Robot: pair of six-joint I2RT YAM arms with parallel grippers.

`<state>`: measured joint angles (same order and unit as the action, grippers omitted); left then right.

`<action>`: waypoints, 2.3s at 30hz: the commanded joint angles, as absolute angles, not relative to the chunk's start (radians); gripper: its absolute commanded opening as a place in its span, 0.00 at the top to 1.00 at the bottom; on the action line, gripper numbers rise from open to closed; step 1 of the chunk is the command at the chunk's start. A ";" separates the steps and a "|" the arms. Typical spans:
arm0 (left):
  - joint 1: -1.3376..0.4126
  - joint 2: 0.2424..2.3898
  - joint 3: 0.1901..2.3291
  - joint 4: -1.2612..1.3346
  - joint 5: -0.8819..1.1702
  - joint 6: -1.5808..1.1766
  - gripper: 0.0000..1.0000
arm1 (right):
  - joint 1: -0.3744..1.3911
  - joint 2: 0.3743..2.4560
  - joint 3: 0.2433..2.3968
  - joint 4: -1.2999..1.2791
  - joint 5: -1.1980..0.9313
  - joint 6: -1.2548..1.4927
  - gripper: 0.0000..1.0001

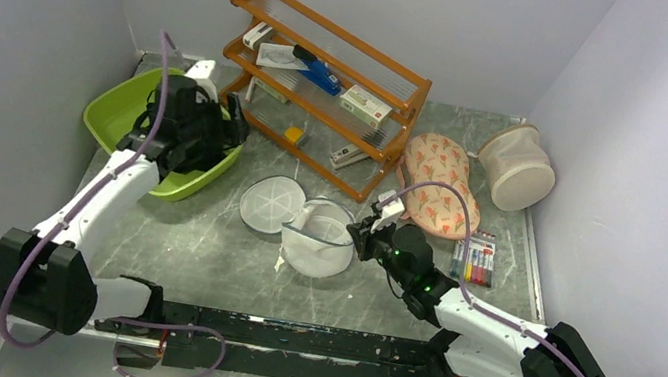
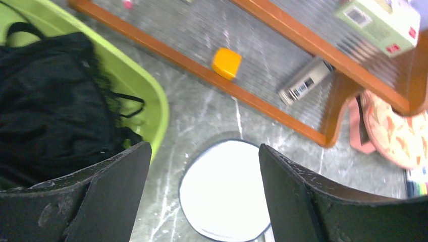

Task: Unzip the laundry bag and remove the bra

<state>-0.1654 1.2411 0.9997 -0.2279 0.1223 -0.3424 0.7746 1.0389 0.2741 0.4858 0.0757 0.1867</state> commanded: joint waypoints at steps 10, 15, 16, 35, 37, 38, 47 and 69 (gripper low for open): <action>-0.420 1.189 0.775 -0.206 0.084 -0.451 0.13 | 0.781 0.990 0.270 0.478 0.097 0.187 1.00; -0.476 1.154 0.709 -0.308 0.014 -0.506 0.13 | 0.781 1.006 0.281 0.477 0.085 0.187 1.00; -0.485 1.145 0.696 -0.330 0.004 -0.523 0.14 | 0.781 1.007 0.282 0.473 0.083 0.187 1.00; -0.517 1.192 0.602 -0.268 -0.213 -0.692 0.27 | 0.783 1.016 0.273 0.497 0.067 0.188 1.00; -0.517 1.226 0.611 -0.239 -0.246 -0.706 0.31 | 0.782 1.015 0.271 0.497 0.072 0.189 1.00; -0.517 1.244 0.621 -0.239 -0.285 -0.718 0.38 | 0.783 1.016 0.270 0.498 0.074 0.187 1.00; -0.517 1.360 0.731 -0.211 -0.401 -0.591 0.51 | 0.784 1.022 0.273 0.503 0.067 0.187 1.00; -0.518 1.604 0.787 -0.191 -0.380 -0.533 0.82 | 0.786 1.037 0.279 0.503 0.068 0.185 1.00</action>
<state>-0.5125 1.5970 0.7795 -0.1734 -0.3801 -0.5308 0.7807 1.0389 0.2729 0.4736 0.0673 0.1871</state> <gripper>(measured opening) 0.283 0.010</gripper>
